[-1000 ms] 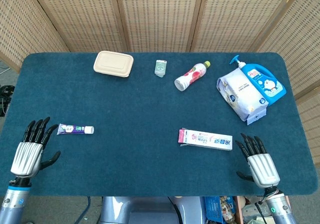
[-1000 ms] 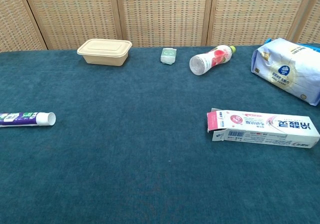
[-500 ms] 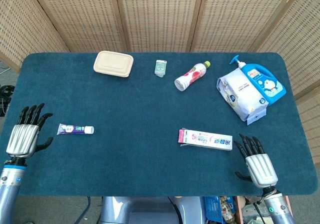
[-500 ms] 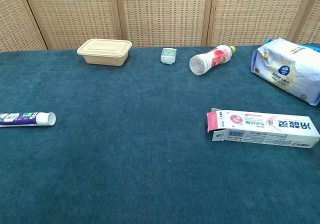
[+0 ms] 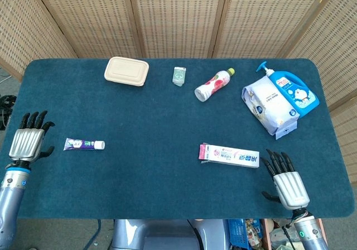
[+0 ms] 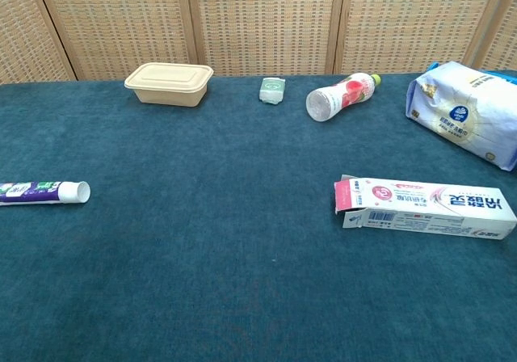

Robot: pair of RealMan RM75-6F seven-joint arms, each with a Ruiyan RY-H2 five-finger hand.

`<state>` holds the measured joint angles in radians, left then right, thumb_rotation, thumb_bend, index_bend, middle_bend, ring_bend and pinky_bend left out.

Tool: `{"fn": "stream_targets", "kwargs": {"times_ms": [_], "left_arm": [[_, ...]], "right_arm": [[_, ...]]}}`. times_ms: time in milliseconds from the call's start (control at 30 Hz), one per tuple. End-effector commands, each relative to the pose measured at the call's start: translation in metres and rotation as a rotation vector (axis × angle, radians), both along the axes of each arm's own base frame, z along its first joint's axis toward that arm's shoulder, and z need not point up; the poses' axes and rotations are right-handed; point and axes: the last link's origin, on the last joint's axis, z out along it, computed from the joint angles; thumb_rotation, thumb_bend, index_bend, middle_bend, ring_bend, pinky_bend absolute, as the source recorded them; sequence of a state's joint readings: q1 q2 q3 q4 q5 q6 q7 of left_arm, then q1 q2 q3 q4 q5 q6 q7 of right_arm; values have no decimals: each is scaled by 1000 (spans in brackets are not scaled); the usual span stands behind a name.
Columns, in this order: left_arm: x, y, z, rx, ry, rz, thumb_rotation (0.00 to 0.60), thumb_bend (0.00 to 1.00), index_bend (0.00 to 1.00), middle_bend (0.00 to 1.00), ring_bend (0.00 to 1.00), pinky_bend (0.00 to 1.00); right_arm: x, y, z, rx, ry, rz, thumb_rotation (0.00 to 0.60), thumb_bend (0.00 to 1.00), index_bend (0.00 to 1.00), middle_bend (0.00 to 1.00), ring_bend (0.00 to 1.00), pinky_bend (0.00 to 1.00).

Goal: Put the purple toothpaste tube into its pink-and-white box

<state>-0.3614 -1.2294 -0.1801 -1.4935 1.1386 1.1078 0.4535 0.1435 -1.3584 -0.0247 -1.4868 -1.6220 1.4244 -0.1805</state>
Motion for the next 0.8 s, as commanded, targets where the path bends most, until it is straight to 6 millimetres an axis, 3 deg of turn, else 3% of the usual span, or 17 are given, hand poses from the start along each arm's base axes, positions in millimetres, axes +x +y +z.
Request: {"fn": "stream_targets", "kwargs": {"times_ms": [33,200,800], "left_arm": [[-5,7,-7,-19,33,29,600,206,260,61,0,0],[-14,11,-18,-33,71,49,600,136,259,60,0,0],[-22,29,-57,-83,116,77,600,152,342,73,0,0]], "right_arm": [[0,0,0,-1,0,1,600,30,137,0,0,0],[0,-1,-1,-6,-9,8,600,29,136,0,0,0],[-1,-2,-1,-10,-15,8,600,30,136,0,0,0]]}}
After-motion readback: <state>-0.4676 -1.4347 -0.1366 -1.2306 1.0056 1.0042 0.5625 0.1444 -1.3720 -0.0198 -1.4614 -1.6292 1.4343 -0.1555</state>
